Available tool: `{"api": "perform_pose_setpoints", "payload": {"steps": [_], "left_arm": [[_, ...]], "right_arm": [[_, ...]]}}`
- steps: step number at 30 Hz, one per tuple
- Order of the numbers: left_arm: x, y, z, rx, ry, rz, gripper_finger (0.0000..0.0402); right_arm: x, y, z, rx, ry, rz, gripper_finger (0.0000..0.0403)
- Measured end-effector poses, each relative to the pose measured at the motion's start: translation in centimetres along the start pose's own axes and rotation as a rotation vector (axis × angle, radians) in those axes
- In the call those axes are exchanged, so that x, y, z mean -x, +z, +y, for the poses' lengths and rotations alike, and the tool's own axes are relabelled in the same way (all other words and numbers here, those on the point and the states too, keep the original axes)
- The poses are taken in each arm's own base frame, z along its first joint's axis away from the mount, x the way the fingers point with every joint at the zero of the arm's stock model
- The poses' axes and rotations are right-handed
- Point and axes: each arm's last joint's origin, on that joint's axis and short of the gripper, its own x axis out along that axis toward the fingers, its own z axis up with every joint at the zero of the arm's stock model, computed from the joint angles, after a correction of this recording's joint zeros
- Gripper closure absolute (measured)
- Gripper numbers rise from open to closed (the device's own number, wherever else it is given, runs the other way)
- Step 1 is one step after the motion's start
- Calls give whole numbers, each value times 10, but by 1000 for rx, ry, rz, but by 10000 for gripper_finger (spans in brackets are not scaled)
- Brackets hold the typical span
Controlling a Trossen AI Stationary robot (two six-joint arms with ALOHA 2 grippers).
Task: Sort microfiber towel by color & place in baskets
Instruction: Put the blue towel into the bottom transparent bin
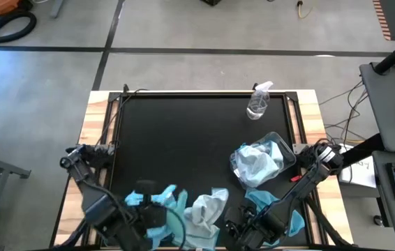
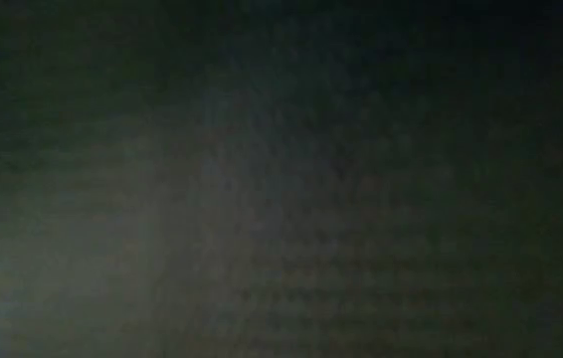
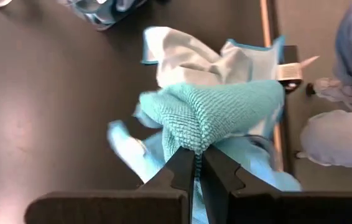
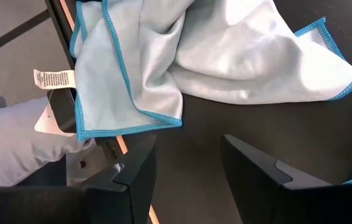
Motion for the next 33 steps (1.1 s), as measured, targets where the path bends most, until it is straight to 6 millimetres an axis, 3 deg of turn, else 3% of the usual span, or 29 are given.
{"api": "perform_pose_setpoints", "payload": {"steps": [8, 17, 25, 33], "left_arm": [[19, -34, -37, 9, -45, -18, 402], [-4, -77, -62, -85, 37, 67, 402], [-35, -113, -45, -68, 151, 223, 402], [-22, -150, -14, 155, 131, 382, 401]], "right_arm": [[0, 0, 0, -2, 0, 0, 232], [0, 0, 0, -21, 1, 0, 232], [0, 0, 0, -35, 1, 0, 232], [0, 0, 0, -33, 1, -1, 232]]}}
